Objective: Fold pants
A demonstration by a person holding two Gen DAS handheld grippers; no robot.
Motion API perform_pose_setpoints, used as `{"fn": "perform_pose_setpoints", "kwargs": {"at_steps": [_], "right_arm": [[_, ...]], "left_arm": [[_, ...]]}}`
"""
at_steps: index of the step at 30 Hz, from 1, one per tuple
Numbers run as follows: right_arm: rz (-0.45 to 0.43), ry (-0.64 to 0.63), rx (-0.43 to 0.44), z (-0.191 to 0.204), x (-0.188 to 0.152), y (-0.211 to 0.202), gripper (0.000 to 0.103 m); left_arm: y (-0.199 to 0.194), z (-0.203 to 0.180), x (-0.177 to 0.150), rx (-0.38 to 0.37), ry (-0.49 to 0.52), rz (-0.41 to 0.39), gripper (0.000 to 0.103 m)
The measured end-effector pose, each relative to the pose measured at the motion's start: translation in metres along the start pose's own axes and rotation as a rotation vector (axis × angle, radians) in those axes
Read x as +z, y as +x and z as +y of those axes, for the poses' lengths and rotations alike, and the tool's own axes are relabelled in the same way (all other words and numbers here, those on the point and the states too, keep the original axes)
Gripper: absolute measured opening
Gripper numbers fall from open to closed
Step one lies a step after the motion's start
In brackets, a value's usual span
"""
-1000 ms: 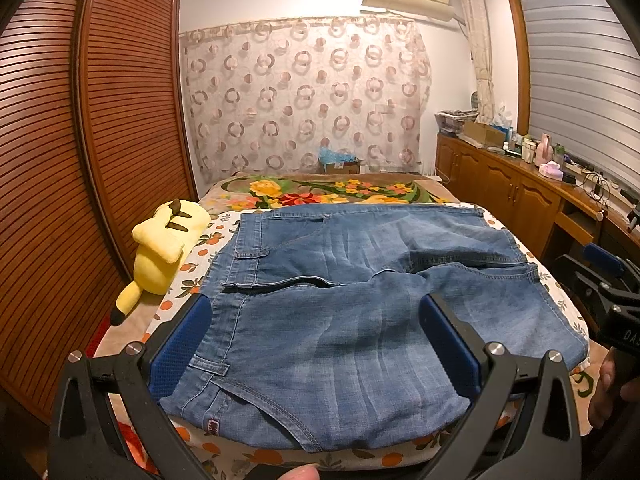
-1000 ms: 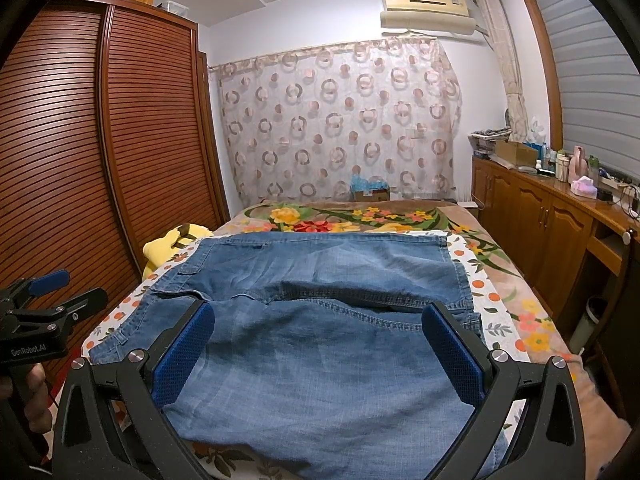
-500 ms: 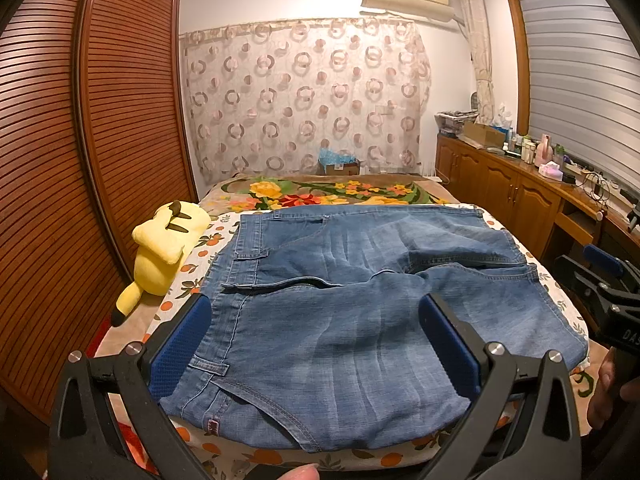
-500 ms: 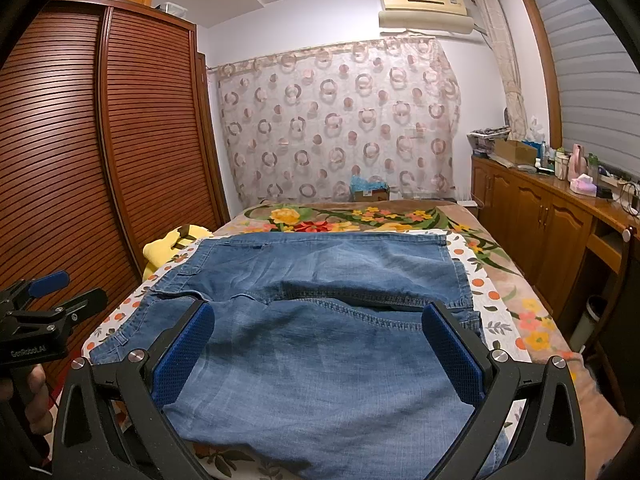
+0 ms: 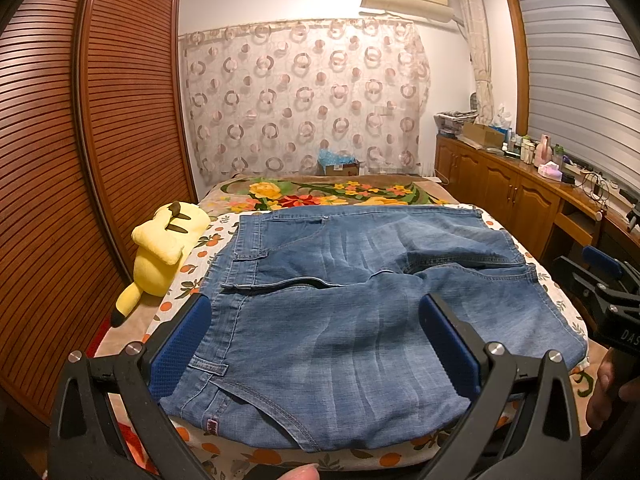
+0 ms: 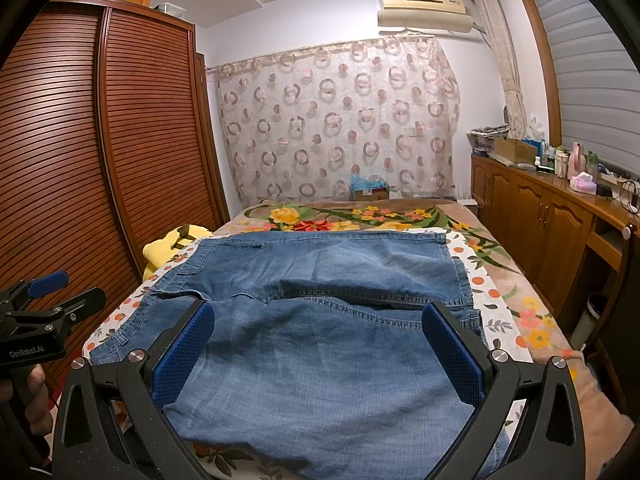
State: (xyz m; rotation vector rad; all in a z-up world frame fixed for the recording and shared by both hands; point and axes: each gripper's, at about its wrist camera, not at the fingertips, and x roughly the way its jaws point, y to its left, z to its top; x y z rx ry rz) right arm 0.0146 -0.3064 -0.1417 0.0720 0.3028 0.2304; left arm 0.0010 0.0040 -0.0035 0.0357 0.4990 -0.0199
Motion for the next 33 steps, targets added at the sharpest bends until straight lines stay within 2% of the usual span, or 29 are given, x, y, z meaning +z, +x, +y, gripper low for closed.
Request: {"fn": "perform_pose_setpoints", "kwargs": {"at_steps": [22, 27, 33], "right_arm": [[0.0, 0.001, 0.0, 0.0, 0.0, 0.0, 0.103], [0.011, -0.004, -0.004, -0.003, -0.001, 0.002, 0.103], [0.043, -0.007, -0.015, -0.012, -0.006, 0.011, 0.103]], "left_arm": [[0.0, -0.001, 0.0, -0.001, -0.001, 0.0, 0.103], [0.005, 0.003, 0.003, -0.025, -0.008, 0.037, 0.103], [0.031, 0.009, -0.008, -0.035, -0.009, 0.107, 0.103]]}}
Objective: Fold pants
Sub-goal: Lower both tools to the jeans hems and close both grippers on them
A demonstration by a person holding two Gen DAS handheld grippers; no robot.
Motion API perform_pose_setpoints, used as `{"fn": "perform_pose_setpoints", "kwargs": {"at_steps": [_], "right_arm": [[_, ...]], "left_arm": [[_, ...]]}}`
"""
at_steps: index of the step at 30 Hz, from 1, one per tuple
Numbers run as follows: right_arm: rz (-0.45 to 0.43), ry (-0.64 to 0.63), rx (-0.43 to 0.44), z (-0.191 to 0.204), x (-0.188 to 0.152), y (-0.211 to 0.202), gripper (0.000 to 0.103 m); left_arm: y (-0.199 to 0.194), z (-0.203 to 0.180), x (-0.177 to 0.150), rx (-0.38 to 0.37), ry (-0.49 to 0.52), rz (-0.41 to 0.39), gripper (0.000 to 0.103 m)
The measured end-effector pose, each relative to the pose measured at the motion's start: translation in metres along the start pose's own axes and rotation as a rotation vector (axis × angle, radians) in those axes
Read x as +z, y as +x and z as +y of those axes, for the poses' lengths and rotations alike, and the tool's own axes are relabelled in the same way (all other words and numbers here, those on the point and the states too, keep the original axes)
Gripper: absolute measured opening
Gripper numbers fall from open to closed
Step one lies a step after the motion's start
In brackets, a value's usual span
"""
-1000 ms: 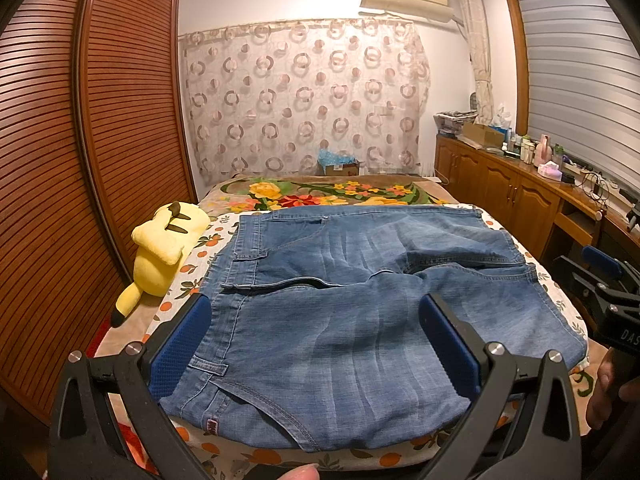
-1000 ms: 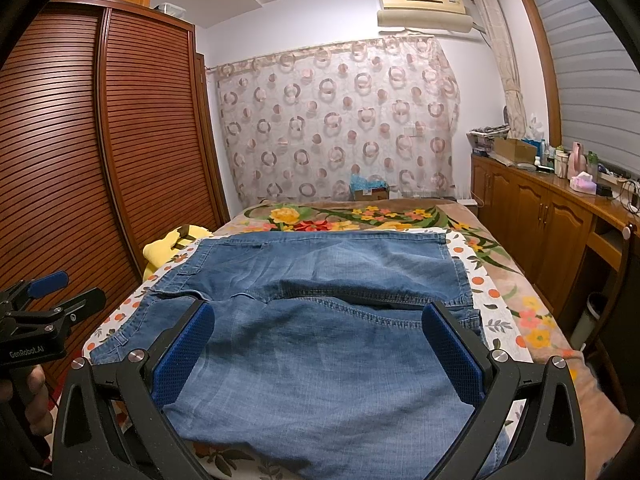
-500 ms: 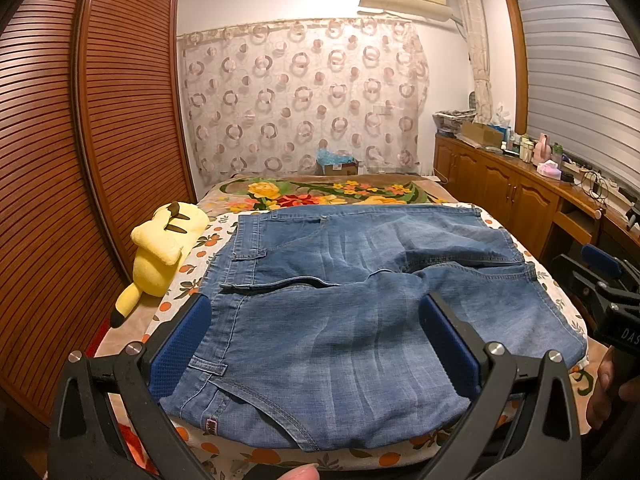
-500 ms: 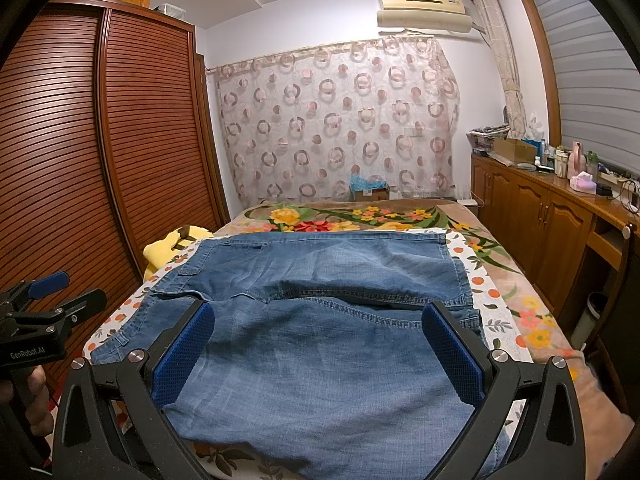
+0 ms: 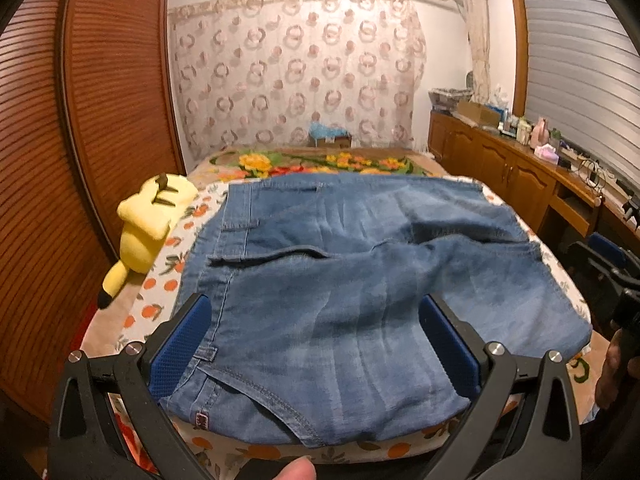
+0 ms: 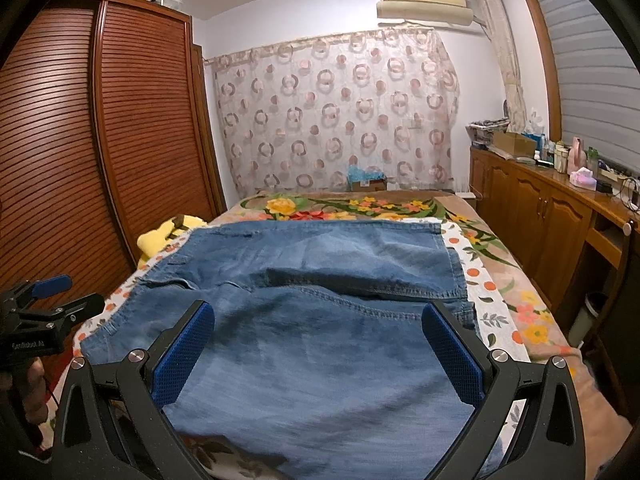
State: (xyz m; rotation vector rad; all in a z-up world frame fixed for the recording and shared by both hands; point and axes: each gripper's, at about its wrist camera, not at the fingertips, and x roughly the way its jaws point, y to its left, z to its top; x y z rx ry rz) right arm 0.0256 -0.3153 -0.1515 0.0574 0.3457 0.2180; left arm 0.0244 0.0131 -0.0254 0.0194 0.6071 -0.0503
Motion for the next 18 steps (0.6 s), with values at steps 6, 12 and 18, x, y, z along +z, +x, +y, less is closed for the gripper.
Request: {"fn": "perform_pose_setpoints", "kwargs": {"at_steps": [6, 12, 18], "right_arm": [[0.03, 0.002, -0.02, -0.008, -0.002, 0.006, 0.103], [0.06, 0.012, -0.048, -0.014, -0.001, 0.005, 0.103], [0.086, -0.005, -0.082, -0.008, 0.003, 0.002, 0.103]], "left_arm": [[0.018, 0.007, -0.007, 0.019, 0.013, 0.061, 0.103], [0.028, 0.015, -0.01, 0.04, 0.018, 0.099, 0.103], [0.038, 0.032, -0.015, 0.057, 0.028, 0.133, 0.103]]}}
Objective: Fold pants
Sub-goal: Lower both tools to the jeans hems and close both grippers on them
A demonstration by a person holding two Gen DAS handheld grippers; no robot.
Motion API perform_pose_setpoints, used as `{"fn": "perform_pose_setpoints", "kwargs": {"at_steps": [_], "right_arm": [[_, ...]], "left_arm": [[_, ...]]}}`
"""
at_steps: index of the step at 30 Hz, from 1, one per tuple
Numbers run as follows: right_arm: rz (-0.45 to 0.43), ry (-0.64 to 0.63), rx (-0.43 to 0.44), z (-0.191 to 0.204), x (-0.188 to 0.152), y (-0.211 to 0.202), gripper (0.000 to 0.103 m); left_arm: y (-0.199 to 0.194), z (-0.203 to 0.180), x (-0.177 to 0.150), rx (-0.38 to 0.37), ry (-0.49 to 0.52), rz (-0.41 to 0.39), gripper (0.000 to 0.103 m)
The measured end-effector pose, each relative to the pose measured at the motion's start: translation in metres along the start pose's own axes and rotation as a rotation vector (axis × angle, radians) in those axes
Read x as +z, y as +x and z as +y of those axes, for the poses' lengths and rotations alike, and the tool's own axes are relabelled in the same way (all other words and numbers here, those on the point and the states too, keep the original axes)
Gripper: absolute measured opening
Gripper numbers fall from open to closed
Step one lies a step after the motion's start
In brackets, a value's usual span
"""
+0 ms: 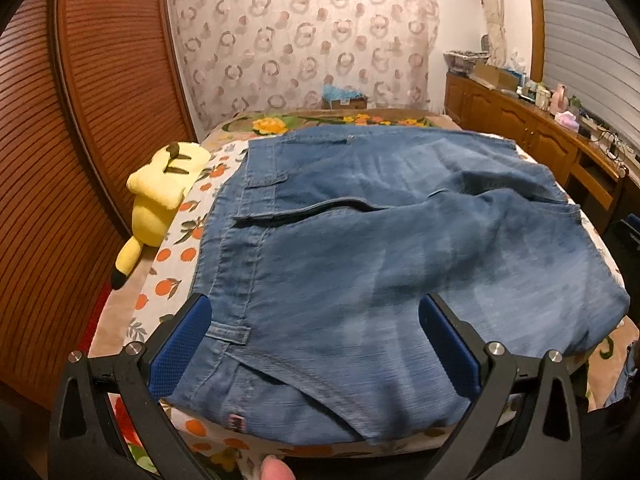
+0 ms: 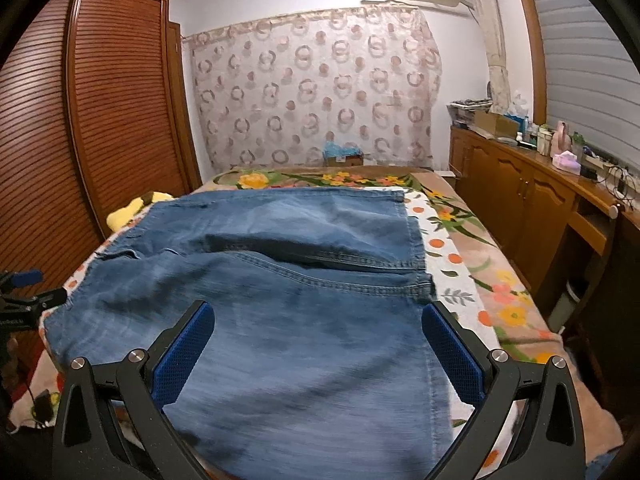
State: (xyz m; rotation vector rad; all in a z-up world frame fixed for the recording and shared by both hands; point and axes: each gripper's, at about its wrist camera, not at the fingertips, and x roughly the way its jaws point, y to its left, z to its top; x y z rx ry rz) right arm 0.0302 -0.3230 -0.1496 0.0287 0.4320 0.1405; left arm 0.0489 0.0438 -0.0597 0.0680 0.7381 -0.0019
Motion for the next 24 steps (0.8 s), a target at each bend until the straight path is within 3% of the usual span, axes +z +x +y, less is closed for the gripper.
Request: {"fn": "perform_pose_setpoints", "kwargs": {"at_steps": [14, 19, 24], "right_arm": [[0.103, -0.023, -0.008, 0.001, 0.003, -0.001, 0.097], [0.164, -0.046, -0.016, -0.01, 0.008, -0.005, 0.091], [0.211, -0.036, -0.027, -0.015, 0.014, -0.011, 0.077]], "left_arm": [[0.021, 0.068, -0.02, -0.041, -0.063, 0.045, 0.103], [0.029, 0.084, -0.032, -0.063, -0.078, 0.075, 0.096], [0.033, 0.099, -0.041, -0.073, -0.101, 0.095, 0.082]]}}
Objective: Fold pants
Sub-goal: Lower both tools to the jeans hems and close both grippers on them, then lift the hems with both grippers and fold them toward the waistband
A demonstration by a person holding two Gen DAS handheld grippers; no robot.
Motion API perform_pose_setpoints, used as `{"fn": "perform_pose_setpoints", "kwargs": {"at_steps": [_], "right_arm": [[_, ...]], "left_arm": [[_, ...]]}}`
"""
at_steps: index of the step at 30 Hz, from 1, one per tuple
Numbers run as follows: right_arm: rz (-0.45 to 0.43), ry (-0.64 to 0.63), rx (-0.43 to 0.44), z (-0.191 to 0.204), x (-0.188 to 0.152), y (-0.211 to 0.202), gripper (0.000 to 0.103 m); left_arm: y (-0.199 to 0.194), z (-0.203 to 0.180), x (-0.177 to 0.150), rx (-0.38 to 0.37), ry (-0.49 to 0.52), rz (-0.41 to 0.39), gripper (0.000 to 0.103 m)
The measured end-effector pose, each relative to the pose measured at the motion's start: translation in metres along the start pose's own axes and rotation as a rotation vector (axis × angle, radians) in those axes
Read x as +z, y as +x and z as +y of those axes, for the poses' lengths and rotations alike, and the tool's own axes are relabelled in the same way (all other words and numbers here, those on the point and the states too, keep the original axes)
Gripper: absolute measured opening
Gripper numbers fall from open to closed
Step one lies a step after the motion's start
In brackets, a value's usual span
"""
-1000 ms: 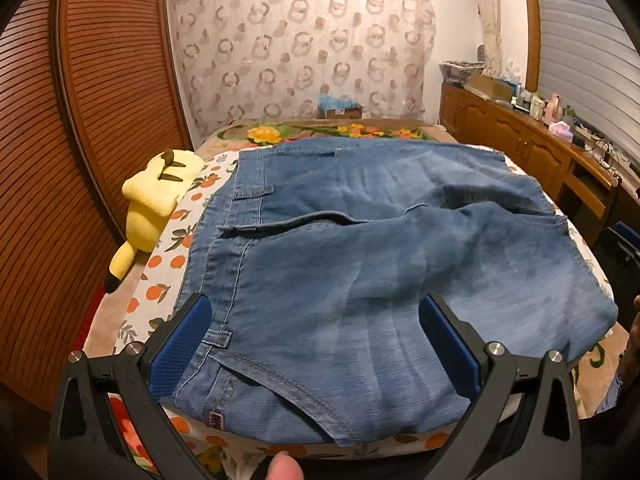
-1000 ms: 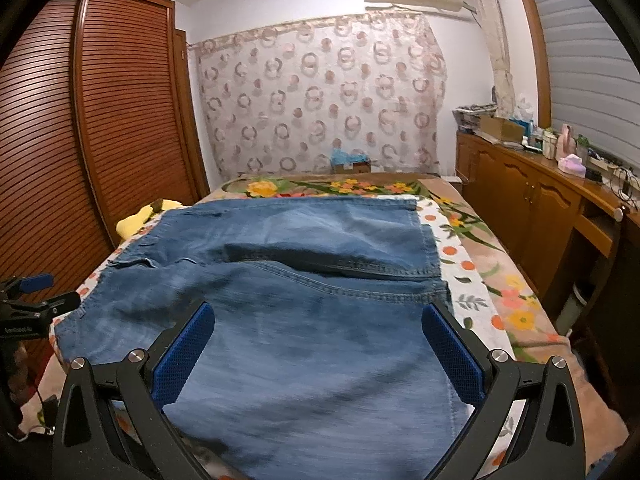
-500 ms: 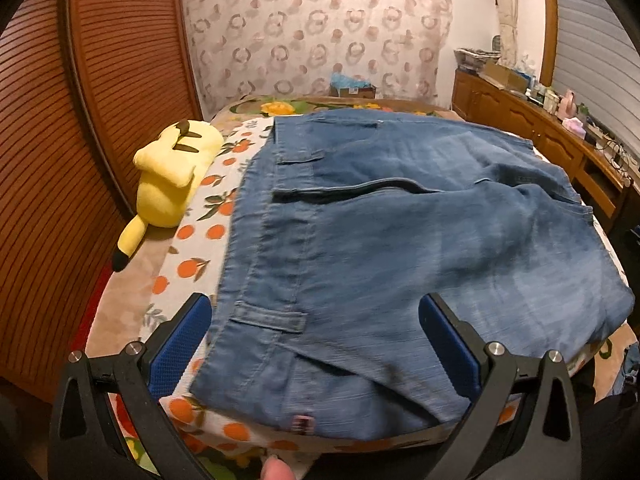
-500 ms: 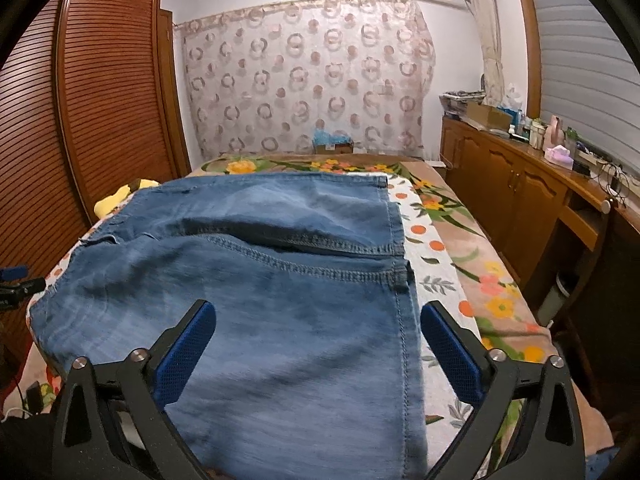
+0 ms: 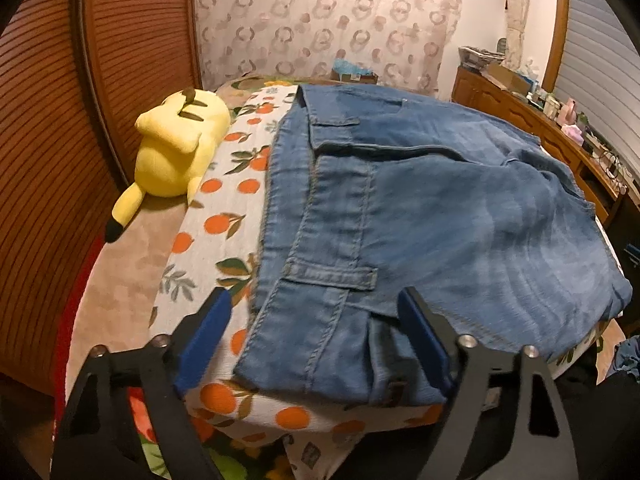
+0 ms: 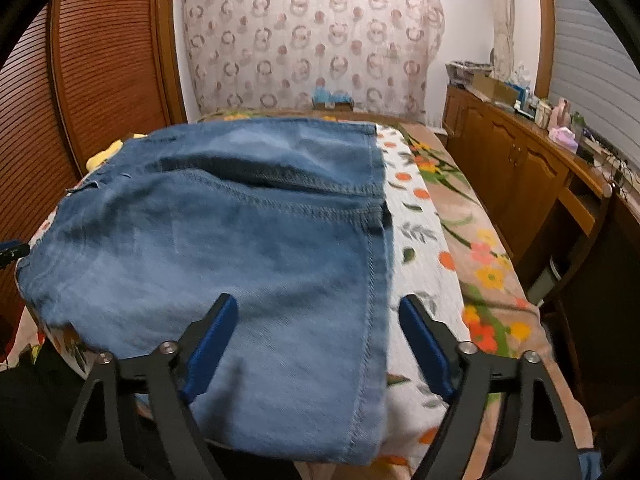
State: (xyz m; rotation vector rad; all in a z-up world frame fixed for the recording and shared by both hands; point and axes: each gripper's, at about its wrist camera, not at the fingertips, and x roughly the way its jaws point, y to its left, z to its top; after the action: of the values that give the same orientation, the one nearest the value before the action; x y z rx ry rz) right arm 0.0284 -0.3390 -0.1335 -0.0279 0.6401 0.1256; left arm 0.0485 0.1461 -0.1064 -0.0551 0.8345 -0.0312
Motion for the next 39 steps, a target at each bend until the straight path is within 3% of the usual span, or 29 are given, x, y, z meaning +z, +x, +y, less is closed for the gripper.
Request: {"fn": "perform_pose_setpoints", "kwargs": {"at_steps": [10, 18, 23, 26, 28, 29, 33, 36, 39], "right_arm": [[0.061, -0.01, 0.019, -0.001, -0.006, -0.01, 0.074], [0.108, 0.001, 0.024, -0.011, -0.015, -0.005, 0.074], [0.119, 0.012, 0.025, -0.012, -0.022, -0.009, 0.074], [0.119, 0.001, 0.027, -0.011, -0.02, -0.008, 0.074], [0.114, -0.014, 0.025, -0.009, -0.021, -0.011, 0.066], [0.112, -0.021, 0.023, -0.007, -0.021, -0.012, 0.057], [0.108, -0.028, 0.029, -0.007, -0.019, -0.011, 0.033], [0.107, -0.025, 0.047, -0.007, -0.017, -0.009, 0.02], [0.107, -0.015, 0.068, -0.008, -0.015, -0.006, 0.015]], "left_arm": [[0.001, 0.02, -0.01, 0.031, 0.005, 0.033, 0.059], [0.007, 0.027, -0.017, 0.012, -0.014, 0.046, 0.055], [0.004, 0.022, -0.019, -0.027, -0.002, 0.033, 0.036], [0.003, 0.019, -0.019, 0.022, 0.007, 0.013, 0.016], [0.002, 0.021, -0.02, 0.019, 0.0, 0.002, 0.01], [0.001, 0.023, -0.02, 0.004, -0.005, 0.003, 0.007], [0.0, 0.02, -0.018, -0.009, 0.015, 0.003, 0.005], [-0.002, 0.017, -0.017, -0.016, 0.031, 0.002, 0.004], [-0.005, 0.015, -0.015, -0.023, 0.042, -0.003, 0.003]]}}
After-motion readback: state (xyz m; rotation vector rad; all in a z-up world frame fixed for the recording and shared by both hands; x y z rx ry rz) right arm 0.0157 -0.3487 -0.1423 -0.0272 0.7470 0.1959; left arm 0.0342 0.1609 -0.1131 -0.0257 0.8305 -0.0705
